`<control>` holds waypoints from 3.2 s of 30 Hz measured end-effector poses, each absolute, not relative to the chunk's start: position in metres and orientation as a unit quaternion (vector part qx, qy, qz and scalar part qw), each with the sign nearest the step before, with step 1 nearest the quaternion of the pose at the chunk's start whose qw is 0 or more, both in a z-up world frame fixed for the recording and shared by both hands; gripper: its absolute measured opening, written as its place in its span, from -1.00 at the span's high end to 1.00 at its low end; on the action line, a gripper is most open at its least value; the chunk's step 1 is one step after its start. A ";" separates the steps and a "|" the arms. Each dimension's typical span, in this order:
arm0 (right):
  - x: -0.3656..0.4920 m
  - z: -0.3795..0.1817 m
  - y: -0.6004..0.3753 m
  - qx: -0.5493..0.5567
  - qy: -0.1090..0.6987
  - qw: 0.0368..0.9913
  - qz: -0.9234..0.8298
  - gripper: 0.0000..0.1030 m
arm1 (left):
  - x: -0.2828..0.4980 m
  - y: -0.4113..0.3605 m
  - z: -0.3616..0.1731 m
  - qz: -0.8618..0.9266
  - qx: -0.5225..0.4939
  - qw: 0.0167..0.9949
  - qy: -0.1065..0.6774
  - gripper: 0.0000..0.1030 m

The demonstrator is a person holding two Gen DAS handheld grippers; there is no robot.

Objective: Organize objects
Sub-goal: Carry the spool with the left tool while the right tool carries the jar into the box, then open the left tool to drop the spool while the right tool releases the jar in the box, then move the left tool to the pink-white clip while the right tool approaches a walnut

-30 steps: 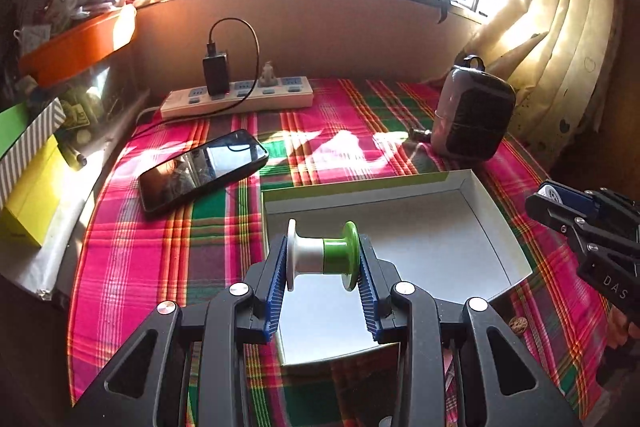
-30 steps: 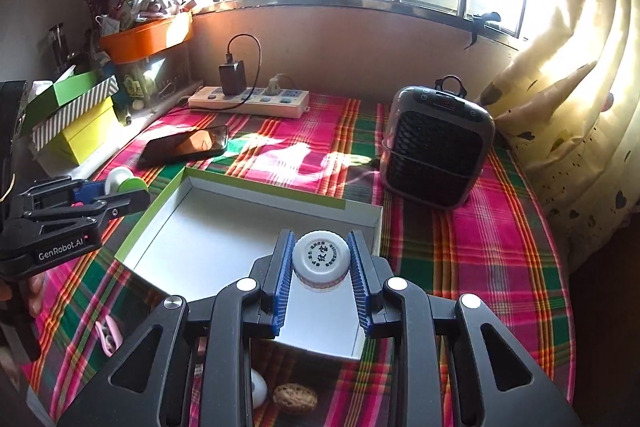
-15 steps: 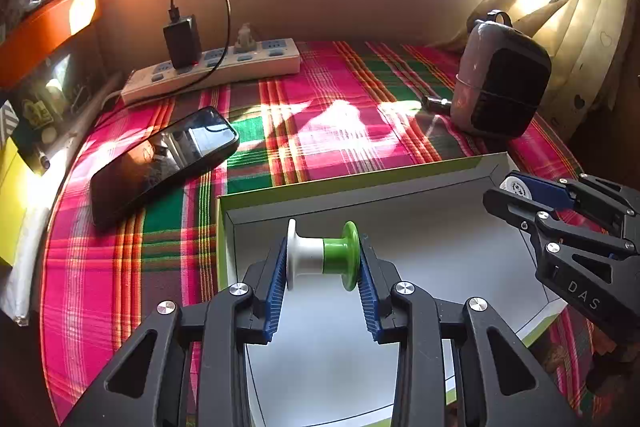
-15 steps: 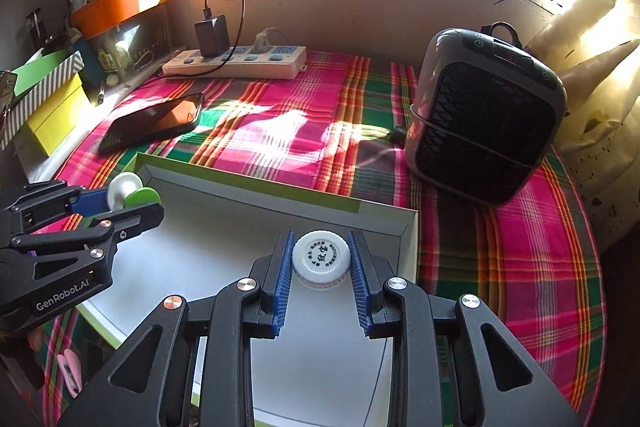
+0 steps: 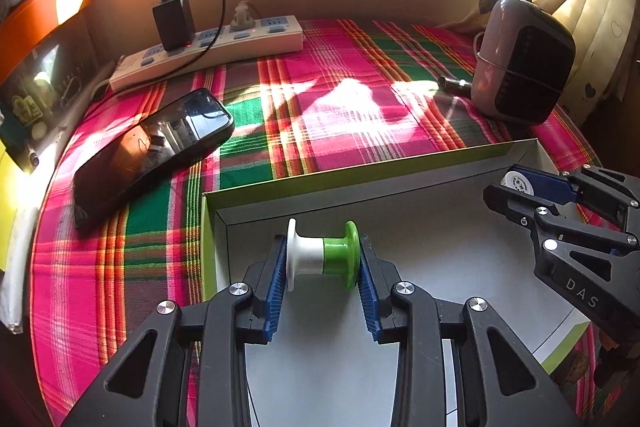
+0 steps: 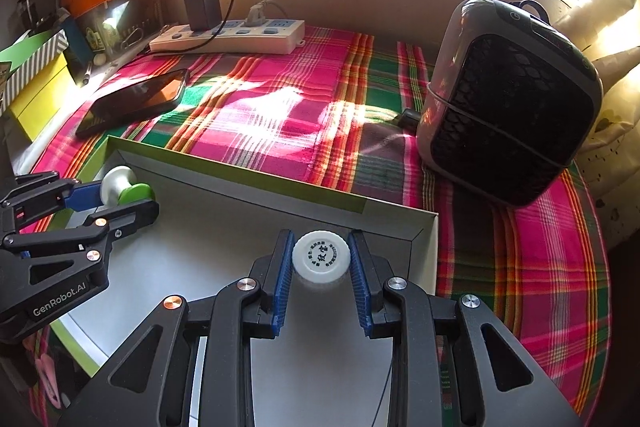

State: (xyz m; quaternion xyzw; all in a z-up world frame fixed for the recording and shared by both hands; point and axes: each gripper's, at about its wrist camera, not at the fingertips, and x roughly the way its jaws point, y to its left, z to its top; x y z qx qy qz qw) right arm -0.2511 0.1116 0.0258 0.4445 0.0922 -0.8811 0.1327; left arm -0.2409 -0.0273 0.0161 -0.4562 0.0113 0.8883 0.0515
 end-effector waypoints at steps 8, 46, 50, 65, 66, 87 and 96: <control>-0.255 0.021 0.108 0.453 0.099 0.130 -0.877 0.44 | -0.243 -0.026 0.015 0.888 -0.456 0.055 0.021 0.39; -0.188 0.065 0.131 0.392 0.061 0.117 -0.910 0.11 | -0.184 -0.055 0.056 0.909 -0.410 0.066 -0.024 0.14; -0.169 0.067 0.138 0.386 0.049 0.117 -0.914 0.11 | -0.162 -0.067 0.061 0.916 -0.397 0.057 -0.027 0.14; -0.113 0.062 0.167 0.376 0.018 0.095 -0.921 0.11 | -0.103 -0.098 0.043 0.913 -0.398 0.052 -0.070 0.13; -0.111 0.061 0.169 0.378 0.015 0.094 -0.921 0.11 | -0.100 -0.098 0.041 0.913 -0.399 0.054 -0.072 0.13; -0.089 0.033 0.167 0.402 0.012 0.124 -0.907 -0.02 | -0.053 -0.080 0.021 0.901 -0.417 0.088 -0.076 0.05; -0.091 0.023 0.158 0.416 0.020 0.135 -0.899 -0.13 | -0.041 -0.059 0.013 0.894 -0.433 0.102 -0.051 -0.02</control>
